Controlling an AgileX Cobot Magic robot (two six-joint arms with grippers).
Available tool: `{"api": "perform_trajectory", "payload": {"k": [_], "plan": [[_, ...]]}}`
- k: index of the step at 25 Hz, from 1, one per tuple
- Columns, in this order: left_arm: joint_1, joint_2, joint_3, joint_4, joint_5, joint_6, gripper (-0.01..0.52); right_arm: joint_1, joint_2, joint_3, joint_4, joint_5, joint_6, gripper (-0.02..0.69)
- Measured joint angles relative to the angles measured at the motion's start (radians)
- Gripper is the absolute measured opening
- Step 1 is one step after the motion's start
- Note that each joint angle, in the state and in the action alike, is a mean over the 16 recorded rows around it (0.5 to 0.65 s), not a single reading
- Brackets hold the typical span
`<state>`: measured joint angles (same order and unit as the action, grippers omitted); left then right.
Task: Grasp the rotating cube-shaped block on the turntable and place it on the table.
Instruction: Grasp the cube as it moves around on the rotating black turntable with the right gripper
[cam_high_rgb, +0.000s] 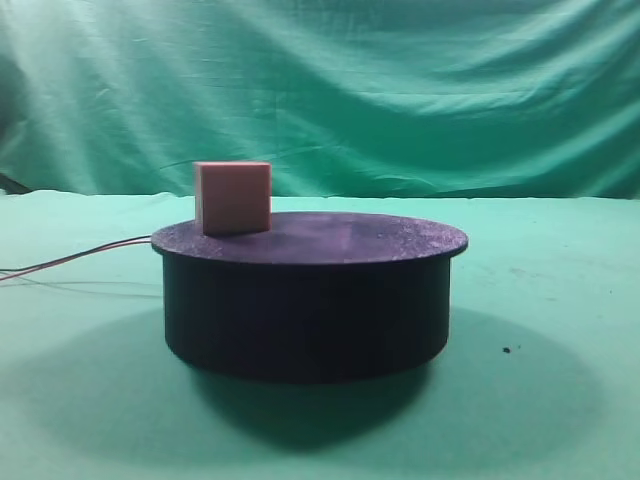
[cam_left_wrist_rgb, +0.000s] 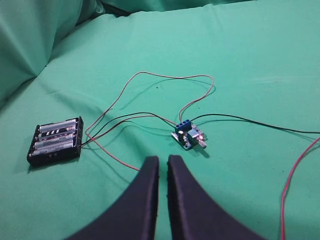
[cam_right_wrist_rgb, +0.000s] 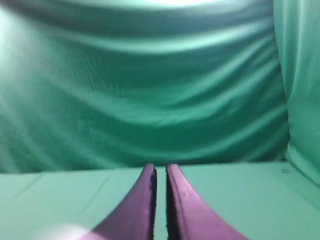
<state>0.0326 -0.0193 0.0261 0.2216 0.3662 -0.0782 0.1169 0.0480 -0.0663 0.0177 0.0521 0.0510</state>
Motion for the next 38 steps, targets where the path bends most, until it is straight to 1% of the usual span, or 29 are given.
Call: {"api": "perform_trajectory", "payload": {"k": [4, 9, 12, 16, 19, 22, 25, 28, 30, 32, 34, 38], "plan": [[0.000, 0.000, 0.000, 0.000, 0.000, 0.000, 0.000, 0.000, 0.092, -0.089, 0.032, 0.100, 0.043, 0.046], [0.000, 0.000, 0.000, 0.000, 0.000, 0.000, 0.000, 0.000, 0.245, -0.200, 0.073, 0.322, 0.069, 0.046], [0.000, 0.000, 0.000, 0.000, 0.000, 0.000, 0.000, 0.001, 0.344, -0.250, 0.113, 0.424, 0.038, 0.046], [0.000, 0.000, 0.000, 0.000, 0.000, 0.000, 0.000, 0.026, 0.468, -0.298, 0.181, 0.516, -0.066, 0.035], [0.000, 0.000, 0.000, 0.000, 0.000, 0.000, 0.000, 0.077, 0.561, -0.337, 0.229, 0.563, -0.154, 0.026], [0.000, 0.000, 0.000, 0.000, 0.000, 0.000, 0.000, 0.160, 0.665, -0.386, 0.252, 0.604, -0.219, 0.017], [0.000, 0.000, 0.000, 0.000, 0.000, 0.000, 0.000, 0.264, 0.786, -0.447, 0.237, 0.641, -0.229, 0.009], [0.000, 0.000, 0.000, 0.000, 0.000, 0.000, 0.000, 0.376, 0.918, -0.519, 0.199, 0.666, -0.186, 0.006], [0.000, 0.000, 0.000, 0.000, 0.000, 0.000, 0.000, 0.447, 1.005, -0.569, 0.166, 0.674, -0.132, 0.028], [0.000, 0.000, 0.000, 0.000, 0.000, 0.000, 0.000, 0.507, 1.087, -0.617, 0.134, 0.675, -0.072, 0.071], [0.000, 0.000, 0.000, 0.000, 0.000, 0.000, 0.000, 0.554, 1.162, -0.661, 0.108, 0.672, -0.014, 0.135], [0.000, 0.000, 0.000, 0.000, 0.000, 0.000, 0.000, 0.605, 1.284, -0.737, 0.088, 0.665, 0.069, 0.295]]}}
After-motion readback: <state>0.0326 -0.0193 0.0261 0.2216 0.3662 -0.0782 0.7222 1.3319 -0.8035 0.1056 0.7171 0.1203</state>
